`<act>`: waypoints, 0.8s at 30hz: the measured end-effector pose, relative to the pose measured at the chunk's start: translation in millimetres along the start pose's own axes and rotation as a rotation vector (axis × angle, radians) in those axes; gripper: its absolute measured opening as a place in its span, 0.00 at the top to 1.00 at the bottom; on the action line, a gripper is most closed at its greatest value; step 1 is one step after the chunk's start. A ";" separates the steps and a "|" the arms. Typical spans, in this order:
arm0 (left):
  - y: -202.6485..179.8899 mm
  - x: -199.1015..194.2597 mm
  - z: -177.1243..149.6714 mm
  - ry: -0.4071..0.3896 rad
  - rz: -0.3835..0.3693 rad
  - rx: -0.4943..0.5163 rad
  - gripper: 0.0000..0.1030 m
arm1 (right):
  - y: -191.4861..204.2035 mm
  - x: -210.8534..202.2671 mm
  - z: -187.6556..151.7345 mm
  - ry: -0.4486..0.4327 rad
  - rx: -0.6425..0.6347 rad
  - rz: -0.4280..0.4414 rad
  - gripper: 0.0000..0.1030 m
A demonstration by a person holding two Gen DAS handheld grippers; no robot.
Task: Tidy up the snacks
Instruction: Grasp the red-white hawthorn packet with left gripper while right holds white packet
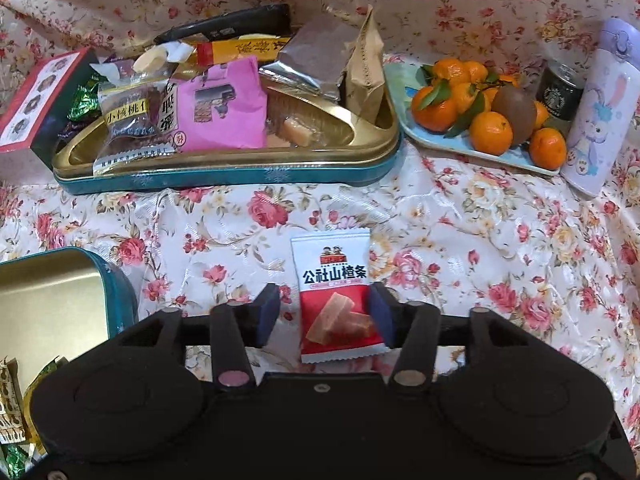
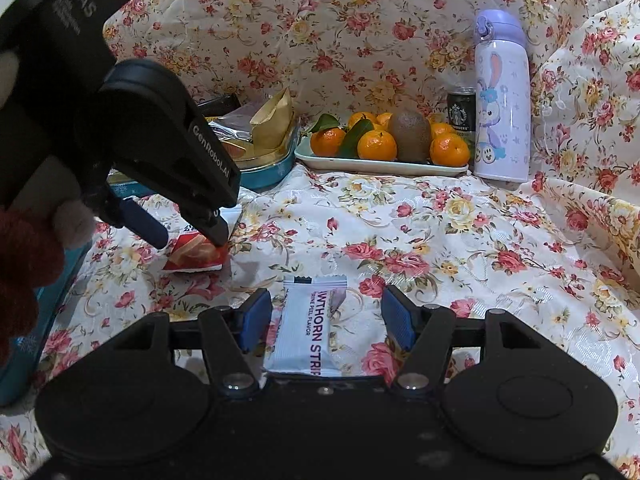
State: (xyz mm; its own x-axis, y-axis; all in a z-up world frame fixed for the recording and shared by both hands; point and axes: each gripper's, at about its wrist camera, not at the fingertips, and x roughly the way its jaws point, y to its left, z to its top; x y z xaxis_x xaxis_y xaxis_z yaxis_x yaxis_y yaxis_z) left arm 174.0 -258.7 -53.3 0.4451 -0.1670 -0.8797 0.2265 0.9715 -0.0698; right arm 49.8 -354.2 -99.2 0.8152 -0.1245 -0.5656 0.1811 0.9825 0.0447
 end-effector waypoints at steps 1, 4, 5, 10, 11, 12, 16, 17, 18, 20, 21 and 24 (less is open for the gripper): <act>1.4 2.7 0.9 0.015 -0.004 -0.008 0.42 | 0.1 0.0 0.0 0.000 -0.001 0.000 0.36; -1.8 6.4 1.3 0.015 0.015 0.015 0.43 | 0.3 -0.1 0.1 0.000 -0.001 -0.001 0.36; -5.4 6.7 0.3 0.009 0.029 0.034 0.43 | 0.2 -0.1 -0.1 0.000 -0.001 -0.001 0.36; -10.7 8.6 -3.7 -0.016 0.050 0.063 0.43 | 0.0 -0.2 0.0 0.000 0.000 -0.001 0.36; -10.9 8.8 -3.6 -0.014 0.049 0.064 0.43 | 0.4 -0.2 0.0 0.000 0.000 -0.001 0.36; -11.5 8.9 -3.9 -0.011 0.047 0.067 0.44 | 0.5 -0.1 0.0 0.000 -0.001 -0.001 0.36; -9.1 6.8 -2.2 -0.004 0.025 0.063 0.56 | 0.0 -0.3 0.0 0.000 0.000 -0.002 0.36; -8.0 5.3 -1.9 -0.006 0.025 0.064 0.57 | 0.0 -0.3 0.0 0.000 0.000 -0.001 0.36; -6.7 4.2 -2.1 -0.005 0.018 0.063 0.58 | 0.0 -0.4 0.0 0.000 0.000 -0.001 0.36; -4.2 0.7 -6.9 -0.003 0.004 0.060 0.59 | -0.1 -0.4 0.0 0.000 0.000 -0.001 0.36; -2.6 -1.5 -10.5 0.000 -0.003 0.059 0.59 | -0.1 -0.4 0.0 -0.001 0.000 -0.001 0.36; 1.7 -8.7 -22.5 0.005 -0.018 0.065 0.59 | -0.1 -0.3 0.0 -0.001 0.000 -0.002 0.36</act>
State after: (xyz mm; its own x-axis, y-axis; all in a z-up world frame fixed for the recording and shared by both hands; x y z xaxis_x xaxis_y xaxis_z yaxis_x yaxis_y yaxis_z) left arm 151.0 -251.8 -56.4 0.4365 -0.1836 -0.8808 0.2901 0.9554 -0.0554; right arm 49.5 -354.3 -99.1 0.8153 -0.1265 -0.5651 0.1826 0.9822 0.0436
